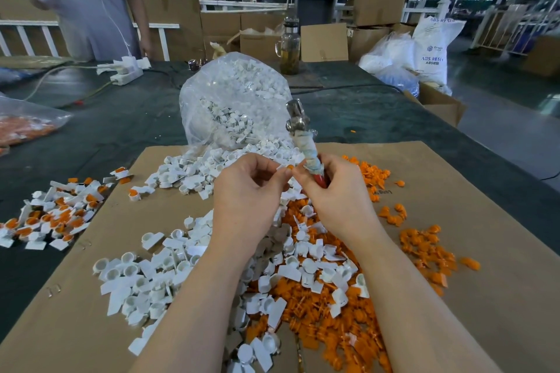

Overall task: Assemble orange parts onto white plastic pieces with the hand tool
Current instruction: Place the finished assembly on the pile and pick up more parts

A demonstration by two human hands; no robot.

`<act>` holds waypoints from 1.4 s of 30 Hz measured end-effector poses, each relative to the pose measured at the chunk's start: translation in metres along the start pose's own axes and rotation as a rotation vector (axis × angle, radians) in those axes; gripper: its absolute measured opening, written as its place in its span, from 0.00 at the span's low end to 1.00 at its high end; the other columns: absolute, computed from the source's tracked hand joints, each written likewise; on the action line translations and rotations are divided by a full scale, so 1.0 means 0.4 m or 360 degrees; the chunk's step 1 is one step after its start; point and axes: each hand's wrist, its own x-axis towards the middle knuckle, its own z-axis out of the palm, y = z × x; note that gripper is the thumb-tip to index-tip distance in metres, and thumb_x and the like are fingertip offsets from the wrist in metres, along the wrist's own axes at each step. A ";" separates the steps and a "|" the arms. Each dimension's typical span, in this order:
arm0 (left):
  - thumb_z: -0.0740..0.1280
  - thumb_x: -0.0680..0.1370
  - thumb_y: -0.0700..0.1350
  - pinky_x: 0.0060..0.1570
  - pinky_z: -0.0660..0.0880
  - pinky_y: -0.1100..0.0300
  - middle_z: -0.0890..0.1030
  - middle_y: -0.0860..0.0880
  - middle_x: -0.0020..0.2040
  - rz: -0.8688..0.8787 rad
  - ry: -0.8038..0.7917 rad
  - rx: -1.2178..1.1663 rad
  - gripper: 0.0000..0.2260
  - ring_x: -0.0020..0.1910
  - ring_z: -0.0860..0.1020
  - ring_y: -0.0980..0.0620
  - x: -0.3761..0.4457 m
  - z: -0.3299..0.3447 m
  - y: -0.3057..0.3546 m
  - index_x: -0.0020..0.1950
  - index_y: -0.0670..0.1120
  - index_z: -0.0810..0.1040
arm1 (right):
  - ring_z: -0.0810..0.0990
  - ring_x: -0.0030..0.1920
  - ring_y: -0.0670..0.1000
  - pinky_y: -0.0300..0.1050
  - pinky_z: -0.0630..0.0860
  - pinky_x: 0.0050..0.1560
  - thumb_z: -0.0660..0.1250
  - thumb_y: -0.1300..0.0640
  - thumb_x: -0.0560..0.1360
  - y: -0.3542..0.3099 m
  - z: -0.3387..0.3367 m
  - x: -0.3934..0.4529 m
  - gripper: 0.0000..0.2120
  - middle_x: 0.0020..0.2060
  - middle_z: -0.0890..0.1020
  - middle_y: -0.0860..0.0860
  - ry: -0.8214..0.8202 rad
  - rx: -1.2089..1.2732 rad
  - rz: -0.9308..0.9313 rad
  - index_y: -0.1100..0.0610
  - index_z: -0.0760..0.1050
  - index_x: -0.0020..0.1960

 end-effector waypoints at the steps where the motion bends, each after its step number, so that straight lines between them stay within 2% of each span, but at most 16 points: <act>1: 0.76 0.74 0.46 0.46 0.82 0.49 0.84 0.53 0.35 -0.0004 -0.0005 0.0000 0.07 0.38 0.84 0.54 0.000 0.000 0.000 0.39 0.52 0.80 | 0.76 0.33 0.39 0.32 0.71 0.32 0.69 0.50 0.77 -0.002 -0.001 0.000 0.07 0.32 0.77 0.44 -0.0010 0.0012 0.0005 0.54 0.78 0.48; 4: 0.75 0.75 0.45 0.48 0.82 0.48 0.85 0.51 0.36 -0.0014 -0.0028 -0.0036 0.06 0.40 0.85 0.52 0.001 -0.002 0.000 0.41 0.50 0.79 | 0.77 0.37 0.43 0.36 0.74 0.37 0.68 0.49 0.77 -0.003 -0.011 0.000 0.07 0.35 0.78 0.46 -0.0135 0.0080 0.0062 0.52 0.78 0.48; 7: 0.73 0.76 0.41 0.44 0.81 0.58 0.84 0.52 0.34 -0.0058 -0.0022 -0.0207 0.05 0.37 0.84 0.55 0.012 -0.012 0.001 0.42 0.47 0.79 | 0.77 0.38 0.43 0.37 0.73 0.40 0.68 0.52 0.77 0.000 -0.034 0.000 0.03 0.36 0.78 0.44 -0.0332 0.0205 0.0133 0.49 0.77 0.45; 9: 0.71 0.77 0.38 0.38 0.79 0.66 0.83 0.53 0.32 -0.0094 -0.0024 -0.0391 0.05 0.34 0.84 0.57 0.019 -0.021 0.001 0.42 0.45 0.79 | 0.76 0.39 0.47 0.44 0.73 0.44 0.69 0.54 0.77 0.006 -0.049 0.000 0.03 0.38 0.78 0.49 -0.0466 0.0208 0.0158 0.52 0.77 0.45; 12: 0.70 0.78 0.37 0.39 0.78 0.67 0.83 0.52 0.34 -0.0097 -0.0010 -0.0570 0.04 0.34 0.83 0.57 0.024 -0.031 -0.001 0.43 0.43 0.78 | 0.81 0.48 0.54 0.55 0.76 0.56 0.69 0.54 0.77 0.007 -0.063 0.001 0.07 0.47 0.82 0.55 -0.0653 0.0126 0.0207 0.55 0.77 0.53; 14: 0.69 0.78 0.37 0.40 0.78 0.67 0.82 0.52 0.34 -0.0074 0.0003 -0.0611 0.05 0.34 0.82 0.57 0.025 -0.035 -0.003 0.43 0.44 0.78 | 0.82 0.48 0.49 0.51 0.77 0.56 0.70 0.54 0.76 0.005 -0.068 0.000 0.07 0.47 0.83 0.50 -0.0757 0.0095 0.0200 0.51 0.77 0.53; 17: 0.69 0.78 0.37 0.38 0.78 0.68 0.81 0.55 0.31 -0.0041 0.0005 -0.0639 0.06 0.33 0.82 0.58 0.026 -0.037 -0.002 0.42 0.45 0.78 | 0.80 0.45 0.36 0.31 0.74 0.49 0.71 0.54 0.76 0.002 -0.069 -0.005 0.08 0.45 0.81 0.40 -0.0864 0.0048 0.0182 0.42 0.74 0.48; 19: 0.70 0.77 0.37 0.38 0.77 0.69 0.81 0.55 0.31 -0.0022 -0.0007 -0.0639 0.06 0.33 0.82 0.58 0.026 -0.038 -0.001 0.42 0.45 0.77 | 0.76 0.42 0.27 0.23 0.70 0.44 0.70 0.54 0.76 -0.002 -0.069 -0.008 0.12 0.39 0.77 0.33 -0.0869 0.0062 0.0199 0.39 0.70 0.44; 20: 0.70 0.77 0.37 0.38 0.77 0.70 0.81 0.55 0.31 -0.0015 -0.0014 -0.0637 0.06 0.33 0.81 0.58 0.025 -0.038 0.000 0.42 0.45 0.77 | 0.76 0.41 0.27 0.23 0.70 0.44 0.70 0.54 0.76 -0.004 -0.068 -0.009 0.13 0.39 0.76 0.33 -0.0873 0.0047 0.0201 0.39 0.69 0.44; 22: 0.69 0.77 0.37 0.37 0.76 0.70 0.81 0.54 0.32 -0.0007 -0.0024 -0.0640 0.06 0.33 0.81 0.59 0.024 -0.038 0.001 0.42 0.45 0.77 | 0.77 0.40 0.34 0.31 0.72 0.45 0.69 0.54 0.76 -0.007 -0.064 -0.009 0.10 0.39 0.77 0.38 -0.0869 -0.0039 0.0154 0.40 0.72 0.46; 25: 0.69 0.78 0.36 0.37 0.76 0.70 0.81 0.55 0.31 -0.0027 -0.0015 -0.0663 0.07 0.32 0.81 0.59 0.024 -0.037 0.002 0.41 0.45 0.77 | 0.77 0.37 0.47 0.51 0.75 0.45 0.67 0.58 0.77 -0.014 -0.059 -0.011 0.05 0.38 0.79 0.47 -0.0829 -0.0122 0.0098 0.47 0.76 0.46; 27: 0.68 0.78 0.36 0.37 0.76 0.70 0.80 0.56 0.30 -0.0039 -0.0007 -0.0686 0.07 0.31 0.80 0.60 0.026 -0.037 0.000 0.41 0.45 0.77 | 0.77 0.36 0.50 0.54 0.76 0.44 0.66 0.60 0.76 -0.017 -0.053 -0.013 0.06 0.35 0.79 0.48 -0.0786 -0.0157 0.0065 0.50 0.77 0.45; 32: 0.67 0.79 0.35 0.37 0.77 0.69 0.80 0.56 0.29 -0.0043 0.0017 -0.0731 0.07 0.30 0.79 0.61 0.029 -0.039 -0.003 0.42 0.44 0.77 | 0.75 0.32 0.48 0.54 0.75 0.39 0.65 0.61 0.76 -0.021 -0.040 -0.010 0.12 0.32 0.77 0.44 -0.0702 -0.0237 0.0007 0.46 0.76 0.39; 37: 0.68 0.78 0.36 0.40 0.80 0.65 0.82 0.54 0.30 -0.0195 0.0009 -0.0823 0.05 0.31 0.81 0.58 0.033 -0.043 -0.008 0.42 0.43 0.78 | 0.73 0.30 0.46 0.52 0.72 0.34 0.65 0.58 0.76 -0.005 -0.028 -0.009 0.05 0.32 0.77 0.49 -0.0665 -0.0370 -0.0009 0.54 0.76 0.42; 39: 0.68 0.78 0.37 0.40 0.81 0.65 0.84 0.52 0.34 -0.0363 0.0103 -0.0967 0.04 0.35 0.83 0.57 0.034 -0.049 -0.010 0.44 0.42 0.79 | 0.73 0.32 0.47 0.50 0.70 0.33 0.65 0.54 0.76 0.003 -0.024 -0.009 0.06 0.33 0.77 0.48 -0.0627 -0.0486 -0.0003 0.53 0.74 0.41; 42: 0.67 0.79 0.36 0.40 0.81 0.65 0.87 0.47 0.43 -0.0685 0.0462 -0.1300 0.02 0.42 0.86 0.55 0.052 -0.078 -0.021 0.51 0.41 0.78 | 0.74 0.35 0.47 0.46 0.70 0.33 0.64 0.50 0.77 0.018 -0.021 -0.003 0.08 0.35 0.76 0.47 -0.0527 -0.0649 0.0069 0.51 0.73 0.41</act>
